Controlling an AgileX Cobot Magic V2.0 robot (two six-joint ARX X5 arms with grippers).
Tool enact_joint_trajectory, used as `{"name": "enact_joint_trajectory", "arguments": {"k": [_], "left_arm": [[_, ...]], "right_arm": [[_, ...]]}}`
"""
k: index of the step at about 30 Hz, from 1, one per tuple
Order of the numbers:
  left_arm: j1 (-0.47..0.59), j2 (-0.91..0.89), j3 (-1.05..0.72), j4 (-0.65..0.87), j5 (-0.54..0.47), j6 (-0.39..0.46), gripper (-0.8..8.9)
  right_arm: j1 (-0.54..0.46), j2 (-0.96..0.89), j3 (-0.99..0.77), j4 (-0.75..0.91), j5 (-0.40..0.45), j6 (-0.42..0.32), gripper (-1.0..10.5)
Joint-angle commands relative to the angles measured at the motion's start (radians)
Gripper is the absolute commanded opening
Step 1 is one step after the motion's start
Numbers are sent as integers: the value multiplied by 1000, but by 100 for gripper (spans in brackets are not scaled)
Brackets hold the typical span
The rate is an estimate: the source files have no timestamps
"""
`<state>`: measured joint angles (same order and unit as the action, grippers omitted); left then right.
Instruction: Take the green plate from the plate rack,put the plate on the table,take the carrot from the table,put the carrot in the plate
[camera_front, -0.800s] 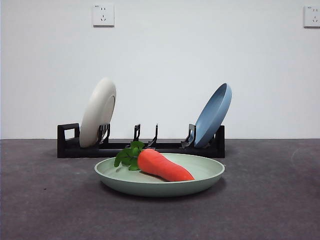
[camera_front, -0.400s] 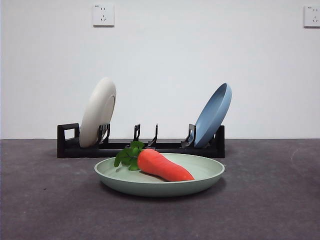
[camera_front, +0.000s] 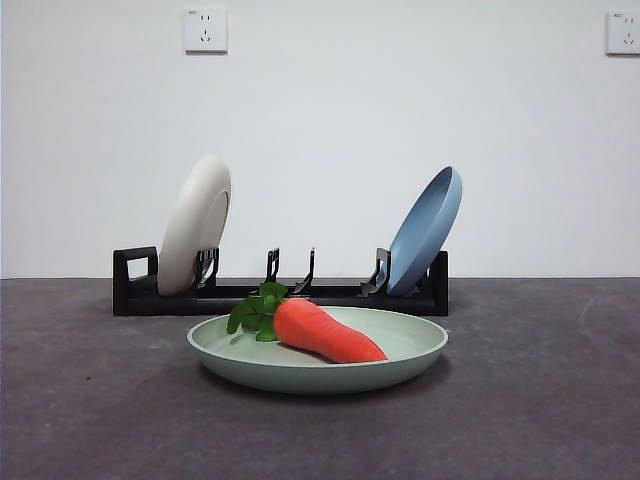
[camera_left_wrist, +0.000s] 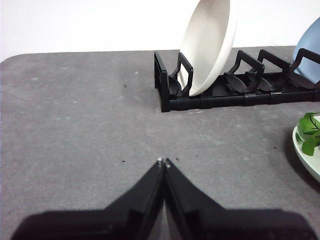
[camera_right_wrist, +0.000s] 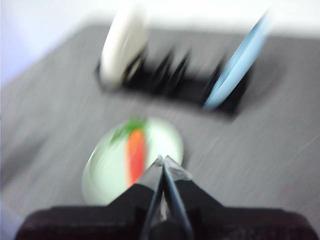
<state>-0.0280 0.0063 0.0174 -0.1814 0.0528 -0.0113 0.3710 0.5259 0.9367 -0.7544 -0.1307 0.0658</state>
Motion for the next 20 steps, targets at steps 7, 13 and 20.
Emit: {"name": "enact_joint_trajectory", "arguments": {"k": [7,13,20], "left_arm": [[4,-3,-14,4,2,-4,-4],[3,-3,-14,4,2,-4,-4],[3,-3,-14,4,2,-4,-4]], "right_arm": [[-221,-212,-352,407,-1,-24,1],[-247,-353,-666,620,7,-2,1],[-260,-468,-856,671,35,50,1]]}}
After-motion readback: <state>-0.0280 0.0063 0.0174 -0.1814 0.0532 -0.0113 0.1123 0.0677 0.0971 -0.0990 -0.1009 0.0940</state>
